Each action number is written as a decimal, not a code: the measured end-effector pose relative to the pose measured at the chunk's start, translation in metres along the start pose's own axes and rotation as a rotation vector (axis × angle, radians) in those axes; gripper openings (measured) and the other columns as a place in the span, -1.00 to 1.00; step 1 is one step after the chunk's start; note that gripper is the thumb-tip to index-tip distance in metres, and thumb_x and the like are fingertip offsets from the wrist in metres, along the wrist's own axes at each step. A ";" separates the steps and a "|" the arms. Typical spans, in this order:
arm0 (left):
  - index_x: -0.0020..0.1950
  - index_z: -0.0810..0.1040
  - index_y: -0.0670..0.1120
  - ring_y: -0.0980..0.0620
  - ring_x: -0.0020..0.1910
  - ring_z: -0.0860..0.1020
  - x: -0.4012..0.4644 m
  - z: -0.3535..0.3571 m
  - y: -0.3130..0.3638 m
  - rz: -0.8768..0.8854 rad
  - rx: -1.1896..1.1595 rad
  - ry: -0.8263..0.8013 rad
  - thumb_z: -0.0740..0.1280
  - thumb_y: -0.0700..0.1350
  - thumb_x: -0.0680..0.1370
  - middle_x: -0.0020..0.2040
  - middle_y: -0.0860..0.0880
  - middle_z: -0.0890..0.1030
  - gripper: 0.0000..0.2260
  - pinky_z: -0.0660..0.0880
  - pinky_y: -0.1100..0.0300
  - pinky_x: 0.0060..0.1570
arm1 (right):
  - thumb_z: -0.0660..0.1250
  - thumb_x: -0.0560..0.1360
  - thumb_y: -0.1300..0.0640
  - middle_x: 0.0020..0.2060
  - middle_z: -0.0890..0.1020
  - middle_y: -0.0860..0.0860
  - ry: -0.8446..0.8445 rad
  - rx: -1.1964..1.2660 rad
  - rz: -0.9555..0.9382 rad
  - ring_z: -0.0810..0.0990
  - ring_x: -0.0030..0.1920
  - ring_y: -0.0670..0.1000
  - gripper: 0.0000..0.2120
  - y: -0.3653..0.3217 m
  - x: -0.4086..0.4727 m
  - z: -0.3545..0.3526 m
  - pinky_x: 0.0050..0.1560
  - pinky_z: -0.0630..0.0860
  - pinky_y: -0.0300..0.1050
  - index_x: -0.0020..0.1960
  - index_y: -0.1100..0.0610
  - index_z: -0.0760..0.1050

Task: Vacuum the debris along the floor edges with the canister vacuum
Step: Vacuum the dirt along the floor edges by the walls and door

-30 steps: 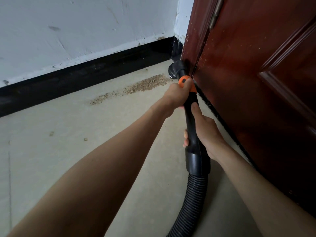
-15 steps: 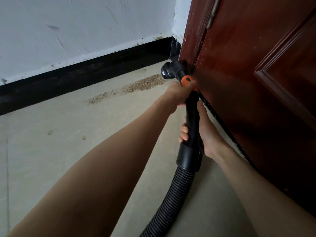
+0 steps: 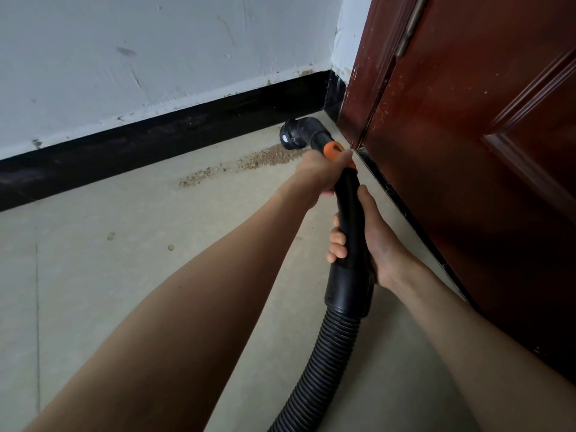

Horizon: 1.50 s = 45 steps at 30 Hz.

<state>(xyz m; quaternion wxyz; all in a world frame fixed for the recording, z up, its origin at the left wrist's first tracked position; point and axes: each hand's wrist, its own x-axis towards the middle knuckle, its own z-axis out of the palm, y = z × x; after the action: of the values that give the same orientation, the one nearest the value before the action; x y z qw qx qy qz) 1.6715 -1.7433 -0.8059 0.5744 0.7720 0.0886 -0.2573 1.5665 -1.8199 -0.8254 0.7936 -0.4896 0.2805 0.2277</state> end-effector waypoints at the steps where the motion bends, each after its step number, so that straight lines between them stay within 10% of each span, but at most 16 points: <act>1: -0.01 0.43 -0.22 -0.13 0.00 0.63 -0.001 -0.002 -0.001 -0.003 -0.008 0.001 0.32 0.05 0.56 -0.02 -0.20 0.60 -0.68 0.60 0.02 0.02 | 0.03 0.52 -0.41 -0.53 0.40 0.04 -0.002 -0.002 0.002 0.38 -0.57 0.01 -0.41 0.000 -0.001 0.001 -0.43 0.46 -0.15 -0.25 0.12 0.33; 35: 0.08 0.48 -0.24 -0.04 -0.23 0.55 -0.021 0.047 -0.005 0.008 0.073 -0.125 0.30 0.07 0.56 -0.10 -0.17 0.57 -0.64 0.55 0.11 -0.05 | 0.03 0.52 -0.39 -0.57 0.35 0.03 0.131 0.025 -0.031 0.34 -0.62 0.00 -0.43 0.013 -0.030 -0.035 -0.48 0.41 -0.16 -0.28 0.11 0.30; 45: -0.06 0.48 -0.21 -0.14 0.03 0.63 -0.021 0.013 -0.009 -0.064 -0.072 -0.105 0.30 0.03 0.57 0.06 -0.23 0.62 -0.72 0.58 0.02 0.07 | 0.01 0.53 -0.40 -0.55 0.39 0.06 0.080 -0.087 -0.001 0.36 -0.58 0.03 -0.41 0.013 -0.022 -0.014 -0.41 0.43 -0.12 -0.28 0.12 0.30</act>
<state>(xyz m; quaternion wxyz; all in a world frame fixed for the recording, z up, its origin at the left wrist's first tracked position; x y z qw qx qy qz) 1.6456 -1.7495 -0.8060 0.5970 0.7332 0.0920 -0.3123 1.5392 -1.8290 -0.8240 0.7599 -0.5325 0.3017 0.2192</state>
